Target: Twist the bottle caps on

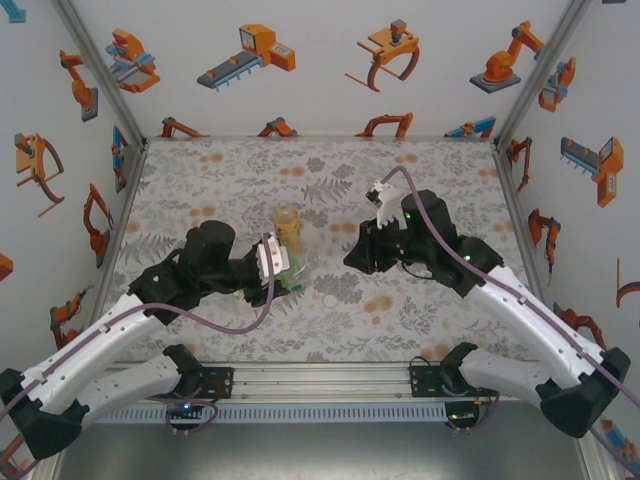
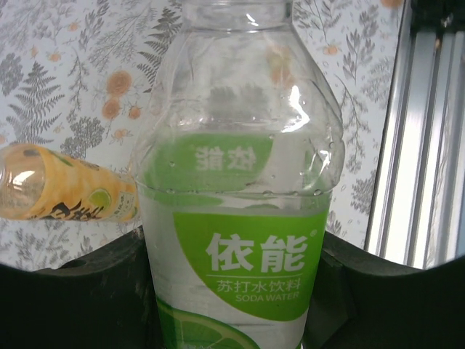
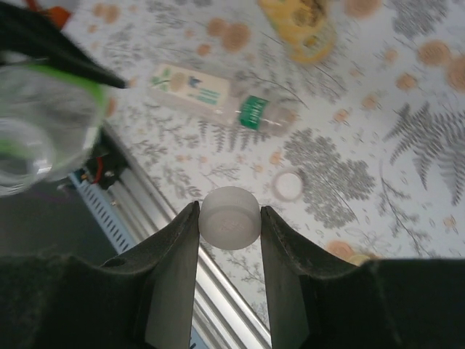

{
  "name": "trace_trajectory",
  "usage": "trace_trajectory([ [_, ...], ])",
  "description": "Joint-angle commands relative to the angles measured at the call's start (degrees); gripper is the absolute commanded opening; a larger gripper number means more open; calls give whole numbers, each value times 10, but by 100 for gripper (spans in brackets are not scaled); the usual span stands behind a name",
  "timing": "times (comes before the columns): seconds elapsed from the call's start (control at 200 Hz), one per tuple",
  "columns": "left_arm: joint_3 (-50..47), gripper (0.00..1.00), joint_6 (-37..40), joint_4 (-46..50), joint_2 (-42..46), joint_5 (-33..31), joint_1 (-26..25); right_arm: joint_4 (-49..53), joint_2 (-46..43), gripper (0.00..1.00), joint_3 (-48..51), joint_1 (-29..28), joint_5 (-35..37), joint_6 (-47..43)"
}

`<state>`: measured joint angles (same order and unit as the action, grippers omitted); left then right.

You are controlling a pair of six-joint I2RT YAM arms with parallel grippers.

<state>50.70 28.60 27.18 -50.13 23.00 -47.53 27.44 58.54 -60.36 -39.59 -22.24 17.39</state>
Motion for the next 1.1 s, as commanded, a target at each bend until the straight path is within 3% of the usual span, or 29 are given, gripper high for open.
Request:
trace_trajectory([
  [0.0, 19, 0, 97, 24, -3, 44, 1, -63, -35, 17, 16, 0, -131, -67],
  [0.255, 4, 0, 90, -16, -31, 73, 1, -138, -83, 15, 54, -16, -202, -167],
  [0.521, -15, 0, 72, -43, -38, 124, 1, -132, -76, 14, 57, -50, -224, -276],
  [1.096, 0, 0, 73, -20, -67, 134, 1, -131, -46, 7, 24, -60, -214, -303],
])
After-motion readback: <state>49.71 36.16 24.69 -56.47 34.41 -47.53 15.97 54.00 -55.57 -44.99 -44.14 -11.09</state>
